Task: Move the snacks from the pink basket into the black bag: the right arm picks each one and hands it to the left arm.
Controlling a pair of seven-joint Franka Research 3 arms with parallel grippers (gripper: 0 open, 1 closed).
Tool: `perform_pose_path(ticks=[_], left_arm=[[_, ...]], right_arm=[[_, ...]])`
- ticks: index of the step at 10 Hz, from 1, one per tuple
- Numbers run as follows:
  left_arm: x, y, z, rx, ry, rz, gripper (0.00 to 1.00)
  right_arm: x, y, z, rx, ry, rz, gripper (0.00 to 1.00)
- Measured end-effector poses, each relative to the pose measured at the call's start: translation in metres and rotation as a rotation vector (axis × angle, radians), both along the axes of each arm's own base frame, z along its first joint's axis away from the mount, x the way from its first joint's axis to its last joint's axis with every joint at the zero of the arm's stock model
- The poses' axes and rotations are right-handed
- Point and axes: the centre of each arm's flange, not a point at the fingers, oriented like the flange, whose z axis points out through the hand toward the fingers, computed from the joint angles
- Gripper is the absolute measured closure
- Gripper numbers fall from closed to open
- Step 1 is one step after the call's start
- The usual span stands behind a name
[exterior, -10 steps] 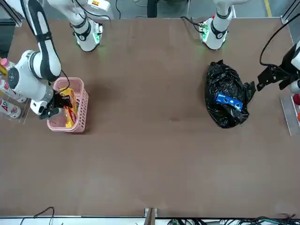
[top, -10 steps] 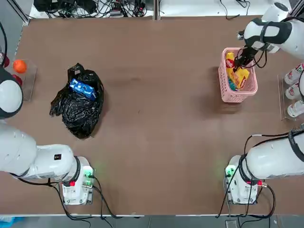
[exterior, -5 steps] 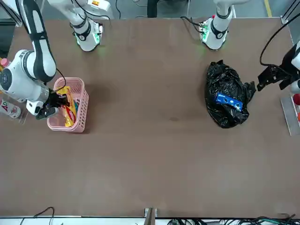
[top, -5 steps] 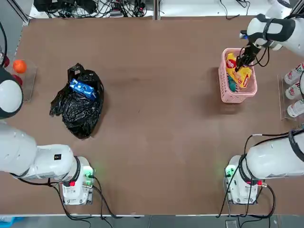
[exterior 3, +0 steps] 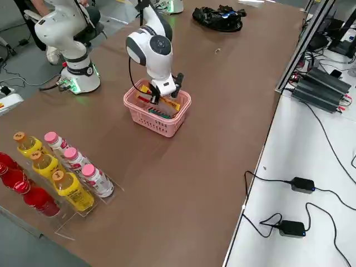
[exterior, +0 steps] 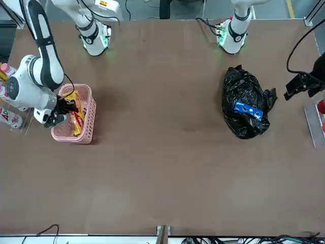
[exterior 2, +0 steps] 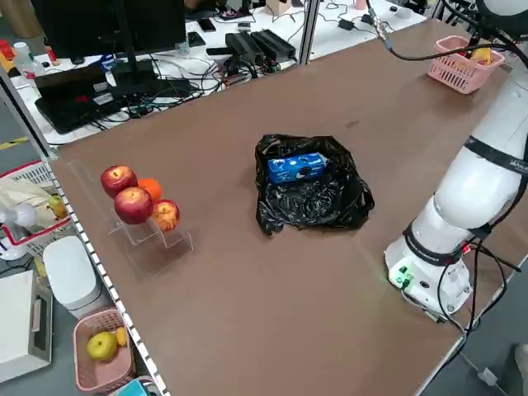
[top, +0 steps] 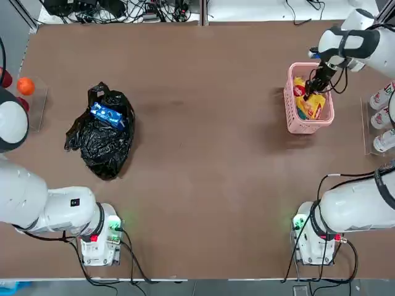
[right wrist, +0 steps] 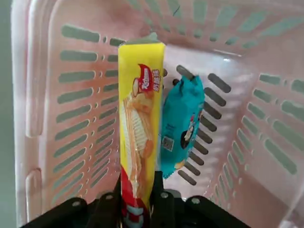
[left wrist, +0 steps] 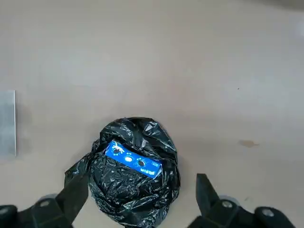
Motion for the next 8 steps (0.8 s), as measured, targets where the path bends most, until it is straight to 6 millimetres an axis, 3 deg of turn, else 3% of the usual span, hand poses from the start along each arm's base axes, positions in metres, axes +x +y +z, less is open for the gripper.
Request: perform_pose_path(ticks=[8], left_arm=[[-0.0007, 0.0094, -0.0101, 0.0, 0.046, 0.016, 0.0]], right_arm=[[0.0003, 0.0021, 0.0055, 0.019, 0.041, 0.021, 0.76]])
